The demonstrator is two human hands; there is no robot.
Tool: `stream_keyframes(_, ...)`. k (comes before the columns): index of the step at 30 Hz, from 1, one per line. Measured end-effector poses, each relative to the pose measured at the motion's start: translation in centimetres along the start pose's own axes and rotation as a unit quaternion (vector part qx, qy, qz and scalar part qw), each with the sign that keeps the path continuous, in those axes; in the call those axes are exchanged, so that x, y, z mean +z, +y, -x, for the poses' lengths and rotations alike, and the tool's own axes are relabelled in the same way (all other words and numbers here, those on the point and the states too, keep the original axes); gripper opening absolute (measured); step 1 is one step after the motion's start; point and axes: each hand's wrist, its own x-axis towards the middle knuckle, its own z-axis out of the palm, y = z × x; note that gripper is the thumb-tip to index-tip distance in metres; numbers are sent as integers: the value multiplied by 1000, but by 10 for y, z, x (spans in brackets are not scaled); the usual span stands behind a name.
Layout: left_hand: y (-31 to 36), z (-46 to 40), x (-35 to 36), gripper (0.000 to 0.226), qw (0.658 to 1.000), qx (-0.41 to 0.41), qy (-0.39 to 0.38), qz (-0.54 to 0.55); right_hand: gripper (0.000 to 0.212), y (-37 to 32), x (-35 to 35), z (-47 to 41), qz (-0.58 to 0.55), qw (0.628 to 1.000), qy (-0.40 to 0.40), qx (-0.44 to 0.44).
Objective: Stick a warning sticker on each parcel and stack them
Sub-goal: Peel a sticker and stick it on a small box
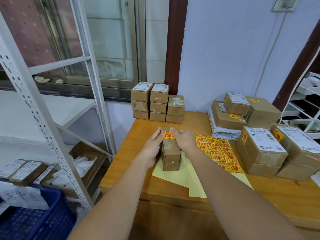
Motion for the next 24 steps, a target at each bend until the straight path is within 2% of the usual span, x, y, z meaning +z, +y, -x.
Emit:
stream_keyframes(7, -10, 10, -6, 49, 999, 18, -22, -14, 45, -1, 0, 2, -5, 1000, -1, 3)
stream_keyframes(14, -17, 11, -4, 51, 1000, 22, 10, -16, 47, -3, -1, 9, 0, 1000, 4, -3)
stream_keyframes(20, -15, 15, -8, 46, 999, 20, 21, -30, 61, -9, -8, 15, 40, 998, -44, 2)
stream_keyframes(24, -19, 12, -11, 46, 997, 30, 35, -60, 73, -12, -14, 23, 16, 997, -81, 9)
